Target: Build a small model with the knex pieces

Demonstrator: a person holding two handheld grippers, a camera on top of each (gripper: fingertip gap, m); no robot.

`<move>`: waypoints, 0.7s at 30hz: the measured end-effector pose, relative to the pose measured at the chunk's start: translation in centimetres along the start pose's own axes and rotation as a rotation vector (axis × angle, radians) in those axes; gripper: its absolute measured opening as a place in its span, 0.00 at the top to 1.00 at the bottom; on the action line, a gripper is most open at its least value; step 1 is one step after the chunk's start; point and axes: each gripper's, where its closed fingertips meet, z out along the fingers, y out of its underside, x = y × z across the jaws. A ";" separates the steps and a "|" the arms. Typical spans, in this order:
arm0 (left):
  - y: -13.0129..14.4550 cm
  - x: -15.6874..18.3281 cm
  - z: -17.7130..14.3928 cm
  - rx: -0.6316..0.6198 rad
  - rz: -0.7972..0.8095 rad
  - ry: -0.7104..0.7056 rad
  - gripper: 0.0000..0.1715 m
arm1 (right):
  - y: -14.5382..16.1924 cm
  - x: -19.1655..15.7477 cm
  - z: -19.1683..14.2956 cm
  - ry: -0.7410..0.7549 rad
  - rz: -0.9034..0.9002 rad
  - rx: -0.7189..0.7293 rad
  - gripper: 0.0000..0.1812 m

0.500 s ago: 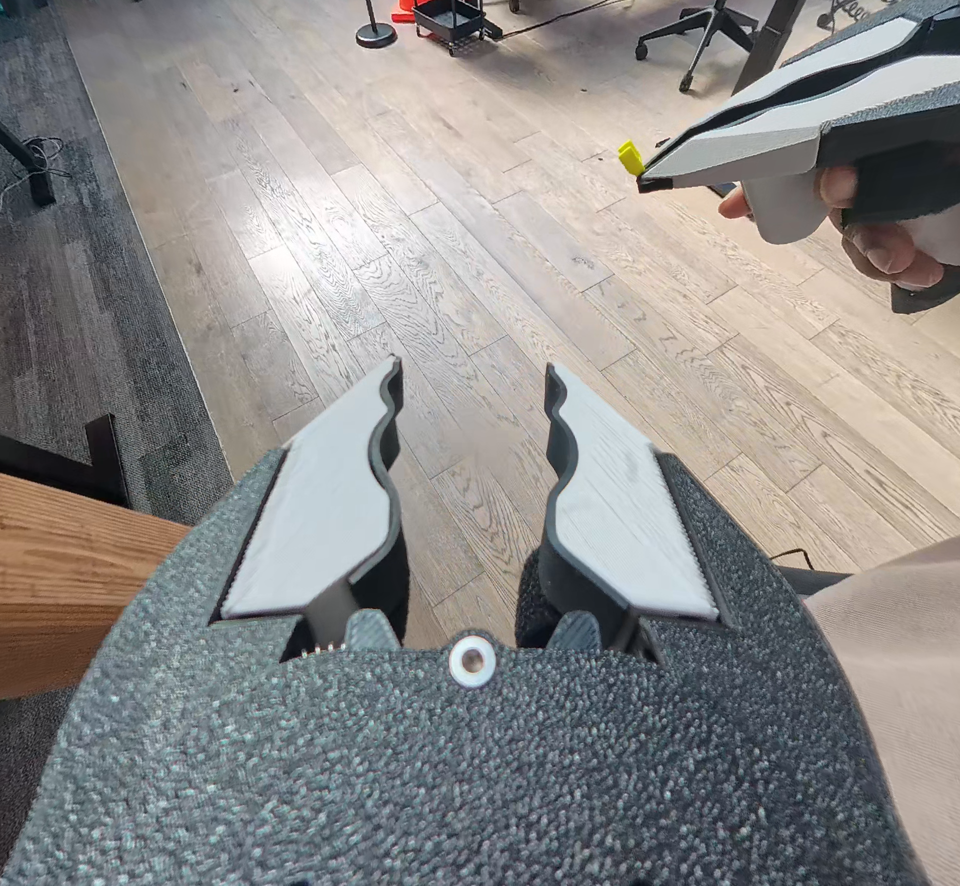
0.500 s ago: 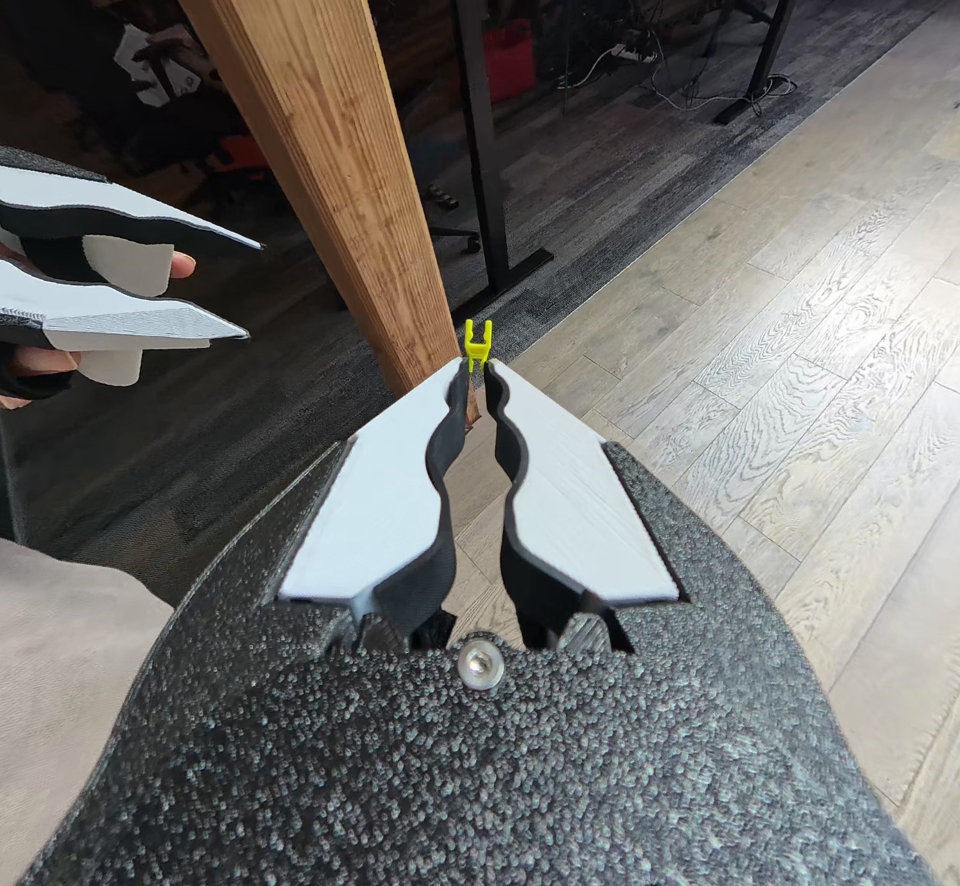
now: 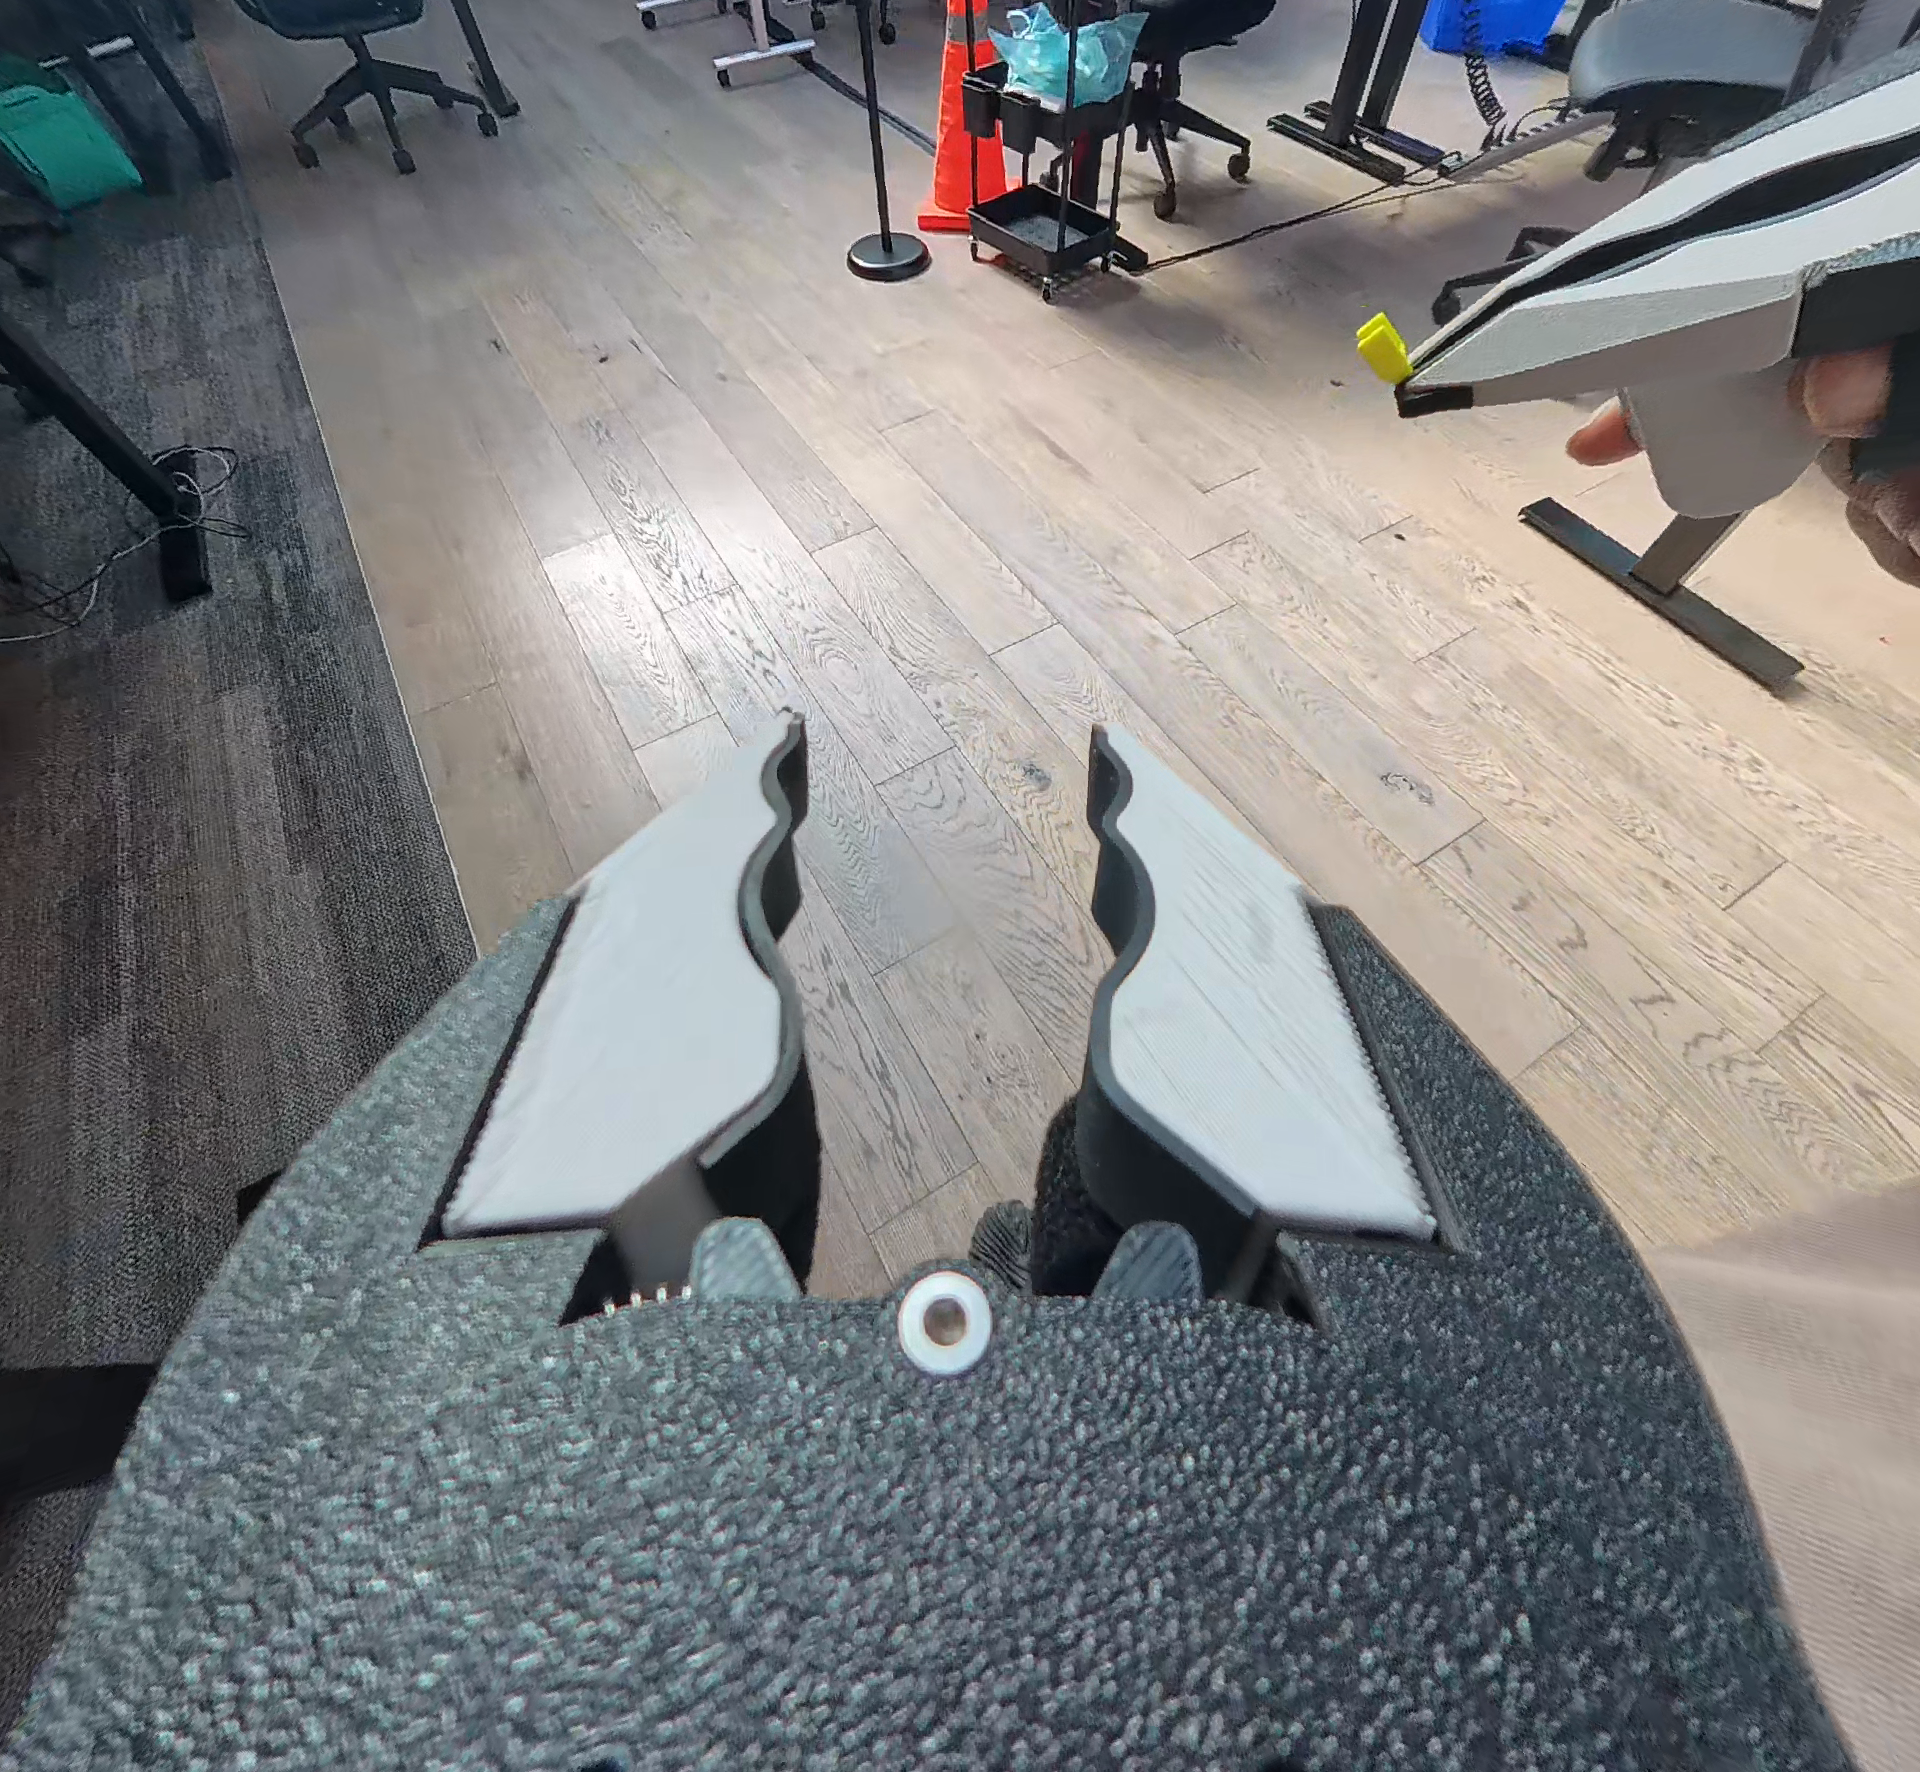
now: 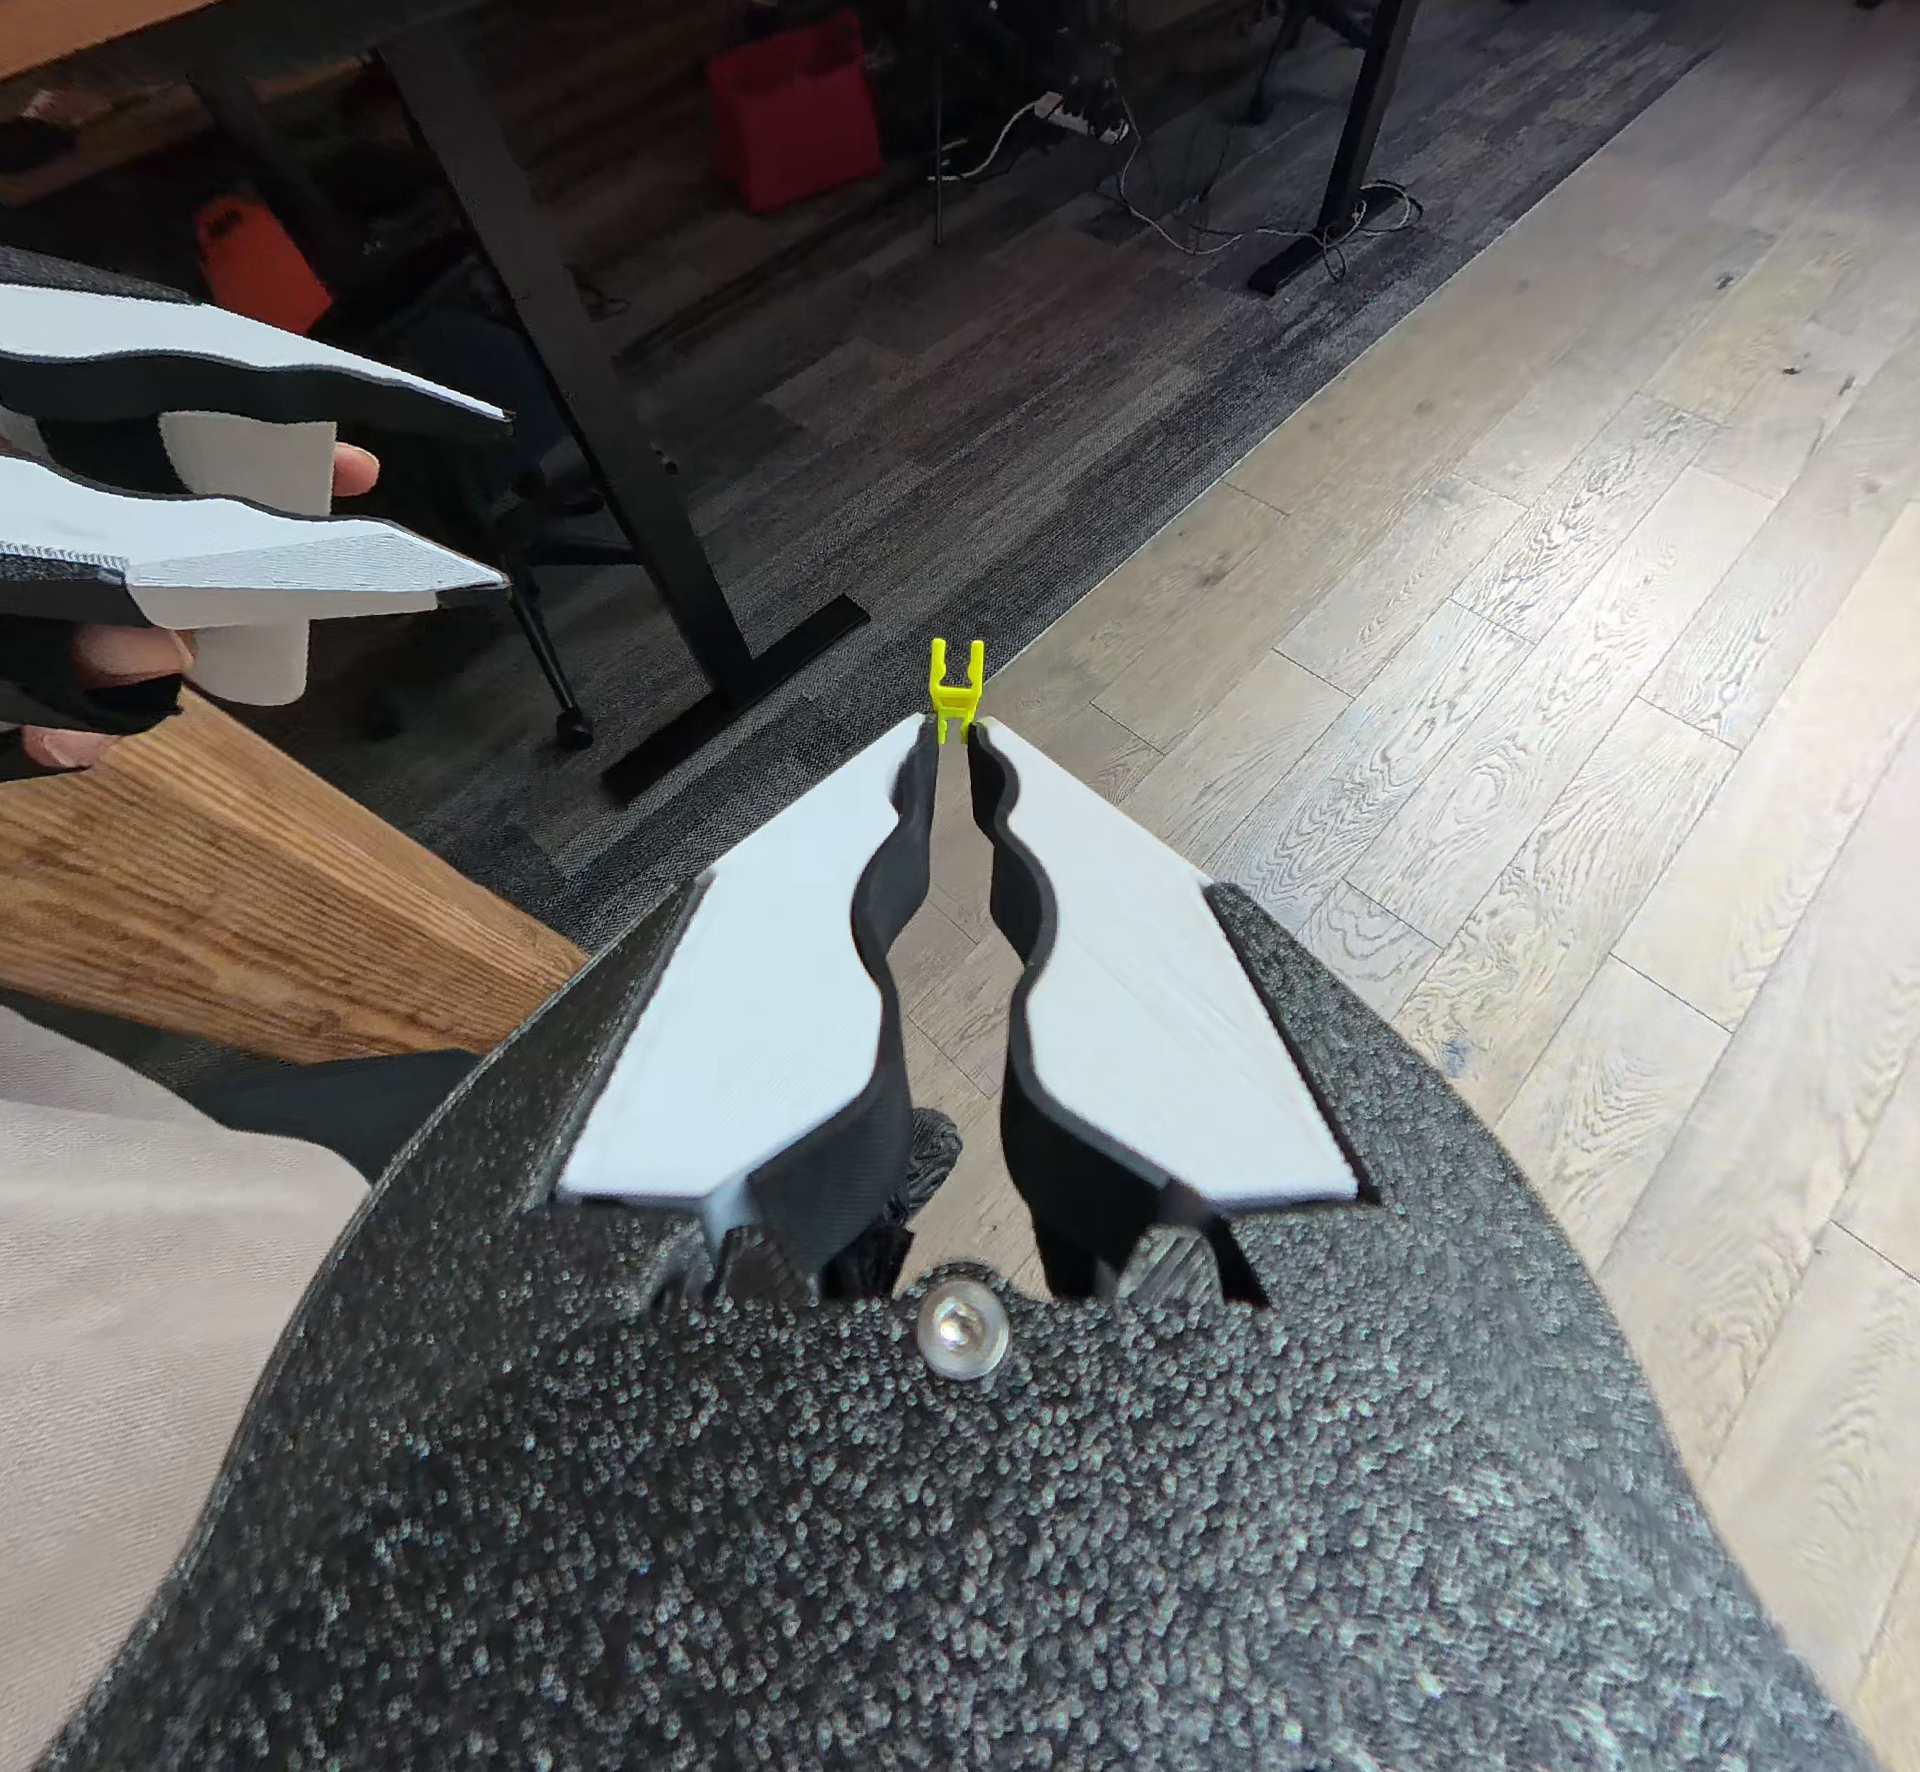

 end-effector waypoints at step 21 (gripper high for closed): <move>-24.0 -45.4 56.6 -0.099 -0.113 0.028 0.63 | -31.9 52.7 46.6 -0.073 0.043 0.087 0.98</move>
